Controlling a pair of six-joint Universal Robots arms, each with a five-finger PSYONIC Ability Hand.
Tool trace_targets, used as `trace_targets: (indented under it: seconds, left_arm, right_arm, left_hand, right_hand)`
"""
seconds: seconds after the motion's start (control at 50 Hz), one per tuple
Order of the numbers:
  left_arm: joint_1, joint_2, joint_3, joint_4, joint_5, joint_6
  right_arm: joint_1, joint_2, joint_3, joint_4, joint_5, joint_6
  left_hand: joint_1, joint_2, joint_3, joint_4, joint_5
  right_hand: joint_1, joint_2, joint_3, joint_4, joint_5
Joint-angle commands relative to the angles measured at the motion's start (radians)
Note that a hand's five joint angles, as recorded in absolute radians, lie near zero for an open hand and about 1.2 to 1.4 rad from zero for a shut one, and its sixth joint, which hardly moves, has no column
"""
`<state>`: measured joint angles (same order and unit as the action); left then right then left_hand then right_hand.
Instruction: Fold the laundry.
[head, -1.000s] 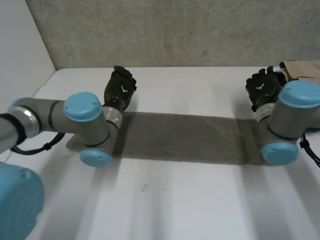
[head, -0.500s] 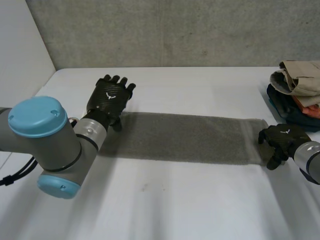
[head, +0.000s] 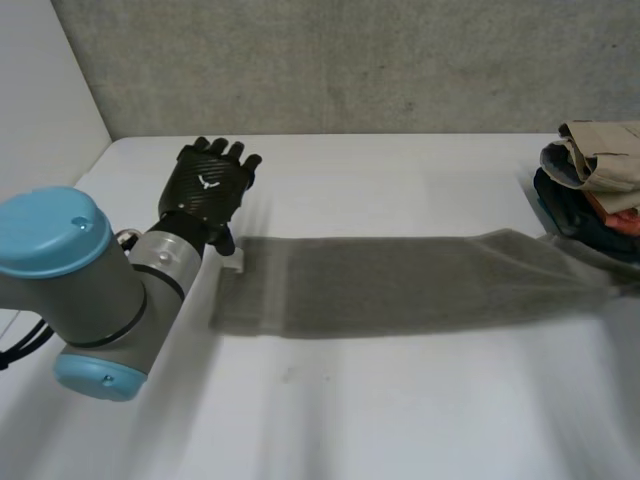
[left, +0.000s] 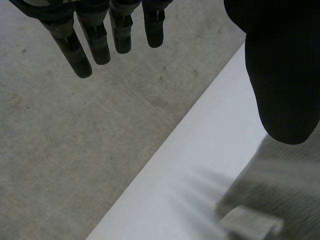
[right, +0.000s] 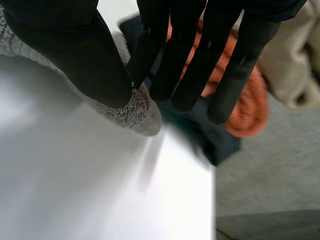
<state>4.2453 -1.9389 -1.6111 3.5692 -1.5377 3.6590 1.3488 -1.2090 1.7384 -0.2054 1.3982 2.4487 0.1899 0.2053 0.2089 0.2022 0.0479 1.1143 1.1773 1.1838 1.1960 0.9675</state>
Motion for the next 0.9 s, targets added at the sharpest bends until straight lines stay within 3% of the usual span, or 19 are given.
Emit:
trace_targets:
  seconds: [0.02, 0.08, 0.1, 0.18, 0.24, 0.34, 0.42, 0.52, 0.54, 0.6, 0.62, 0.7, 0.9]
  left_arm:
    - [0.028, 0.055, -0.039, 0.000, 0.002, -0.003]
    - [0.041, 0.072, -0.044, 0.000, 0.001, -0.003]
    - [0.042, 0.075, -0.044, 0.000, 0.001, -0.003]
    - [0.048, 0.100, -0.043, 0.002, -0.002, -0.011]
    - [0.050, 0.113, -0.046, -0.001, -0.005, -0.025]
    - [0.051, 0.135, -0.069, -0.003, -0.001, -0.062]
    - [0.051, 0.136, -0.084, -0.003, -0.001, -0.072]
    - [0.050, 0.136, -0.102, 0.000, 0.001, -0.072]
    - [0.050, 0.136, -0.104, 0.000, 0.001, -0.073]
    - [0.050, 0.135, -0.105, 0.000, 0.001, -0.073]
    - [0.050, 0.136, -0.105, 0.002, 0.001, -0.073]
    - [0.048, 0.135, -0.093, 0.006, 0.001, -0.071]
    - [0.031, 0.133, -0.078, 0.008, 0.001, -0.071]
  right_arm:
    - [0.019, -0.009, -0.062, -0.011, -0.019, -0.119]
    - [0.148, -0.014, -0.095, -0.048, -0.028, -0.108]
    - [0.253, -0.014, -0.120, -0.083, -0.030, -0.100]
    - [0.476, -0.018, -0.160, -0.191, -0.041, -0.088]
    - [0.588, -0.007, -0.178, -0.245, -0.050, -0.088]
    - [0.875, 0.177, -0.290, -0.289, -0.164, -0.102]
    - [1.009, 0.333, -0.394, -0.261, -0.214, -0.112]
    - [1.041, 0.450, -0.470, -0.229, -0.208, -0.143]
    - [1.049, 0.450, -0.476, -0.238, -0.191, -0.148]
    - [1.040, 0.410, -0.484, -0.235, -0.108, -0.128]
    - [1.037, 0.373, -0.481, -0.233, -0.023, -0.096]
    - [1.033, 0.272, -0.450, -0.198, 0.143, 0.053]
    - [0.836, 0.203, -0.310, 0.128, 0.117, 0.228]
  left_hand:
    - [-0.015, -0.030, -0.034, -0.027, -0.047]
    - [-0.015, -0.030, -0.034, -0.027, -0.047]
    - [-0.015, -0.030, -0.034, -0.027, -0.047]
    - [-0.012, -0.027, -0.031, -0.024, -0.044]
    - [-0.012, -0.027, -0.031, -0.024, -0.044]
    - [-0.012, -0.027, -0.031, -0.024, -0.044]
    - [-0.012, -0.027, -0.031, -0.024, -0.044]
    - [-0.012, -0.027, -0.031, -0.024, -0.044]
    - [-0.012, -0.027, -0.031, -0.024, -0.044]
    - [-0.012, -0.027, -0.031, -0.024, -0.044]
    - [-0.012, -0.027, -0.031, -0.024, -0.044]
    - [-0.012, -0.027, -0.031, -0.024, -0.044]
    - [-0.012, -0.027, -0.031, -0.024, -0.044]
  right_hand:
    - [0.282, 0.219, 0.212, 0.200, 0.254]
    - [0.282, 0.219, 0.212, 0.200, 0.254]
    - [0.282, 0.219, 0.212, 0.200, 0.254]
    - [0.282, 0.219, 0.212, 0.200, 0.254]
    - [0.282, 0.219, 0.212, 0.200, 0.254]
    - [0.282, 0.219, 0.212, 0.200, 0.254]
    - [0.282, 0.219, 0.212, 0.200, 0.254]
    - [0.282, 0.219, 0.212, 0.200, 0.254]
    - [0.193, 0.130, 0.123, 0.111, 0.165]
    - [-0.940, -1.003, -1.009, -1.021, -0.967]
    - [-0.940, -1.003, -1.009, -1.021, -0.967]
    - [-0.940, -1.003, -1.009, -1.021, -0.967]
    - [-0.940, -1.003, -1.009, -1.021, -0.967]
